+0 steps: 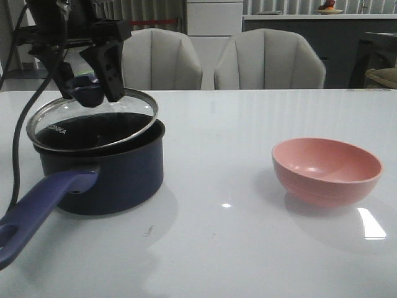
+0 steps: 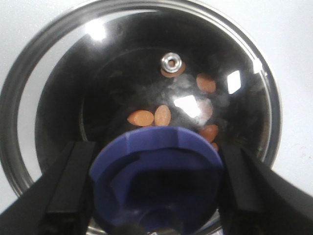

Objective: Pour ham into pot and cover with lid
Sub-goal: 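Lower the glass lid onto the saucepan with the left gripper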

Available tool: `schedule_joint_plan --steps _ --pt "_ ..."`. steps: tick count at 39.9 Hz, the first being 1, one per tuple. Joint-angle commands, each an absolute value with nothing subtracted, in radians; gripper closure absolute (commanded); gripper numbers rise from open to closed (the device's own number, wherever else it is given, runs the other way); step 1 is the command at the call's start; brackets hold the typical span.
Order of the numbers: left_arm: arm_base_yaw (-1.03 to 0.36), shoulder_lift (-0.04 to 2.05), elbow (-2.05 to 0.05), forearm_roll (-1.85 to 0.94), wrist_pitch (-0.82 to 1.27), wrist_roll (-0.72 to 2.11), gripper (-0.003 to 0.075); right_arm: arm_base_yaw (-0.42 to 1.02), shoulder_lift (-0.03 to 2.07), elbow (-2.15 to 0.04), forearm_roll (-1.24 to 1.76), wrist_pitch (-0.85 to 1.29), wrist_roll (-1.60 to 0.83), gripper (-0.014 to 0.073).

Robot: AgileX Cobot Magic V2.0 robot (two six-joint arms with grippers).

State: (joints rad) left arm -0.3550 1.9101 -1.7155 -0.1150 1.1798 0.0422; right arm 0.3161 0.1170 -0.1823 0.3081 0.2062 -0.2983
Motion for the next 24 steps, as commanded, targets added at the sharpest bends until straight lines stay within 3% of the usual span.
schedule_joint_plan --steps 1,11,24 --pt "-0.362 1.870 -1.762 -0.130 1.178 0.041 0.0565 0.317 0.128 -0.207 0.316 0.130 -0.302 0.0434" --pt "-0.362 1.878 -1.762 -0.131 1.175 0.041 0.0559 0.317 0.128 -0.207 0.316 0.130 -0.302 0.0434" --pt "-0.362 1.896 -1.769 -0.164 1.160 0.041 0.0445 0.317 0.128 -0.207 0.316 0.130 -0.302 0.0434"
